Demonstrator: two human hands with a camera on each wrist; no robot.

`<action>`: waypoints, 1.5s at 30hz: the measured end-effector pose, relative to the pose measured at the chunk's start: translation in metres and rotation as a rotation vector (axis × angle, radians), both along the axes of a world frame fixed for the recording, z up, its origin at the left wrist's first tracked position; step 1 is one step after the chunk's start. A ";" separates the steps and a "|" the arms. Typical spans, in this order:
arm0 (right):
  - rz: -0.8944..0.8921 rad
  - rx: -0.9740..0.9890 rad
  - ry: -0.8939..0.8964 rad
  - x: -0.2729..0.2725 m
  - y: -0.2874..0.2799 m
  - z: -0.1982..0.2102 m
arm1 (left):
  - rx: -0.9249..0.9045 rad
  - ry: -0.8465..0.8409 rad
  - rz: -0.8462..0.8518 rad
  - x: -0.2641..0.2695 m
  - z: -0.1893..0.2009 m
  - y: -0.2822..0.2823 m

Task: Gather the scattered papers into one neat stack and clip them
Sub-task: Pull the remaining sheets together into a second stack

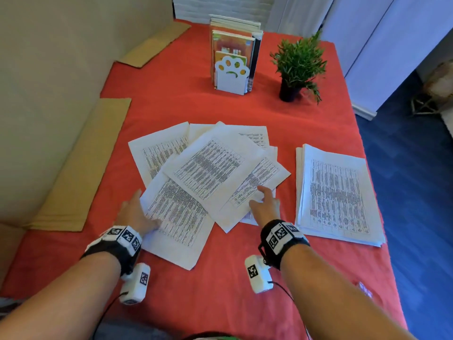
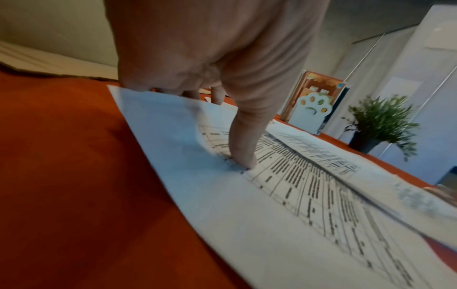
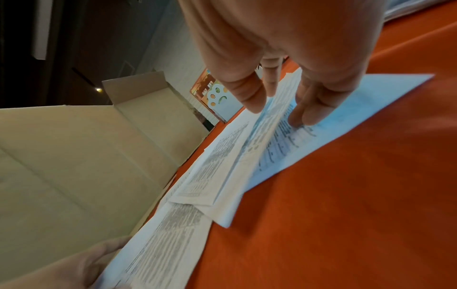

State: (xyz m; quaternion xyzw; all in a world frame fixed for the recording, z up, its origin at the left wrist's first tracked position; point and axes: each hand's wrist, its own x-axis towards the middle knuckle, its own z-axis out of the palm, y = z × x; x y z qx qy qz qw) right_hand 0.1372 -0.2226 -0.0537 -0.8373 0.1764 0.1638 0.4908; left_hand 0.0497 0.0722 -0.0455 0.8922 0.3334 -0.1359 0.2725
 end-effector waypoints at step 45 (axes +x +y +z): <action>-0.157 -0.426 0.018 0.048 -0.006 0.008 | -0.541 -0.285 0.215 -0.027 -0.010 0.002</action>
